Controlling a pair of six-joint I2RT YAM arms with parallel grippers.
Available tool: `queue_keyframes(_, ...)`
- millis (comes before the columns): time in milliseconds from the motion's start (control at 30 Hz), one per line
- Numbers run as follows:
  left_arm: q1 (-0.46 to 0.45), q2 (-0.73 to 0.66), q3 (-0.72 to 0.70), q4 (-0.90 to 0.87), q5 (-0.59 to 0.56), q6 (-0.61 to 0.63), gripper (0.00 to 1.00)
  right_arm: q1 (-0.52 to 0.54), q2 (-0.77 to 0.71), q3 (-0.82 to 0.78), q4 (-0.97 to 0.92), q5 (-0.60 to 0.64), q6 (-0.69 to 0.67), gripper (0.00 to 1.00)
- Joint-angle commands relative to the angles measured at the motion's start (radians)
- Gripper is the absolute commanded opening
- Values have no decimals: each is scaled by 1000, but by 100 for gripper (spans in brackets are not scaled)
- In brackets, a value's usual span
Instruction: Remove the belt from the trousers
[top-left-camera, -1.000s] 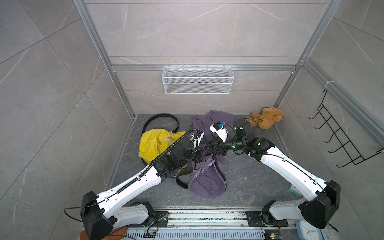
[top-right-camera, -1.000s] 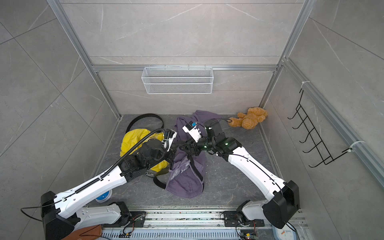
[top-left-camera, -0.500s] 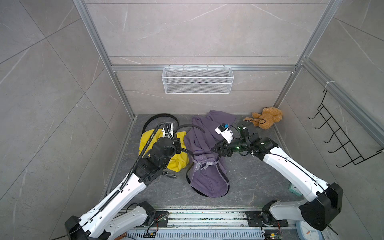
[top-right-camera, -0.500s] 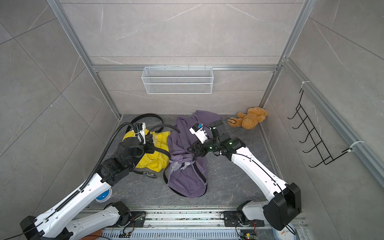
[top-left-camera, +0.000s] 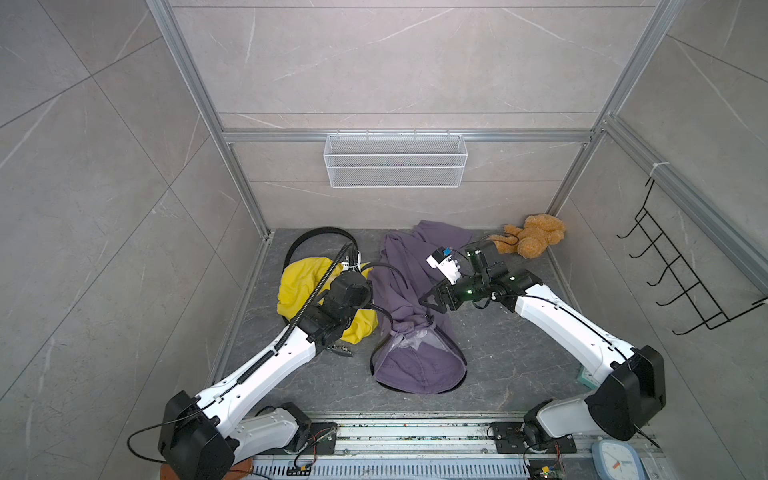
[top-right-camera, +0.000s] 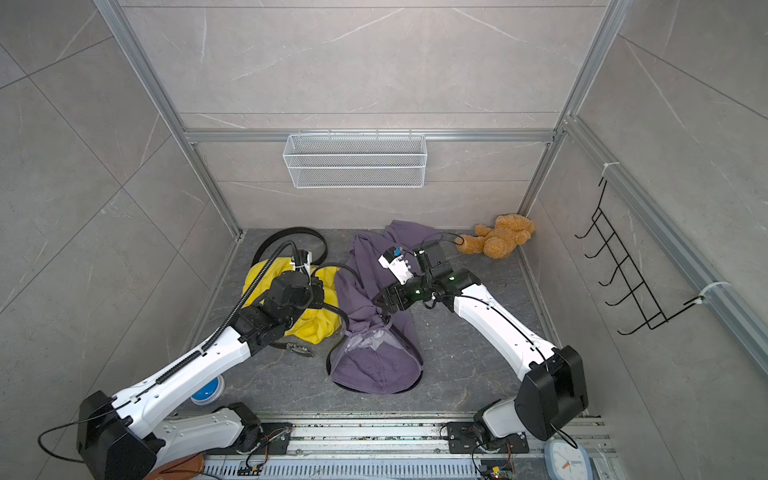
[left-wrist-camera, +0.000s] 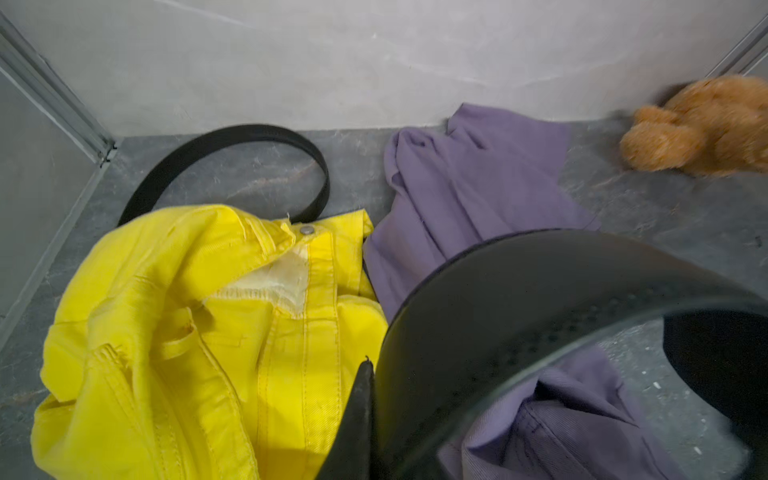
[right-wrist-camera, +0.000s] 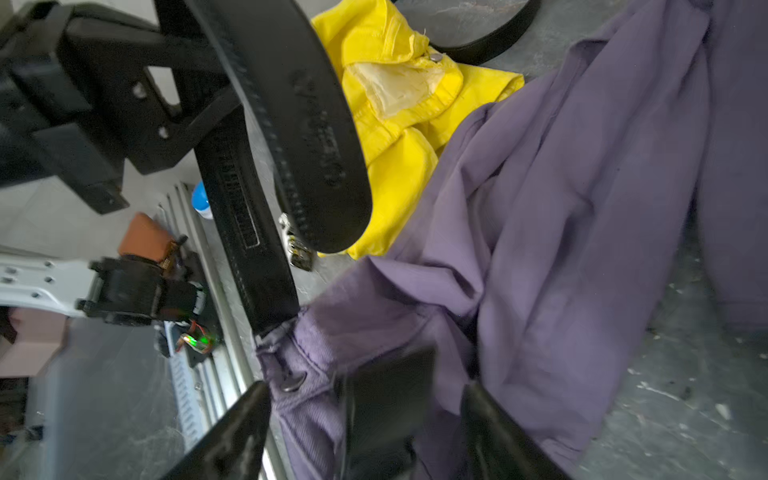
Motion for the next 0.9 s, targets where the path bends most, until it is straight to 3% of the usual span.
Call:
queue_keyframes(0, 44, -13, -23, 54, -2, -54, 0, -5, -36, -5, 5, 43, 11, 83)
queue_keyframes(167, 86, -13, -62, 37, -44, -65, 0, 4, -73, -121, -29, 100, 23, 86)
queue_keyframes(300, 93, -30, -100, -3, -68, -102, 0, 88, -99, -267, 11, 210, 38, 86)
queue_keyframes(533, 93, -101, -162, -157, -106, -253, 0, 239, 30, -305, 59, 410, -42, 86)
queue_keyframes(567, 93, -122, -172, -177, -118, -275, 6, 257, 50, -298, 66, 423, -61, 86)
queue_keyframes(767, 93, -215, -202, -259, -173, -325, 11, 308, 151, -282, 136, 584, -101, 77)
queue_keyframes(867, 93, -221, -200, -276, -174, -327, 11, 309, 185, -282, 189, 608, -122, 70)
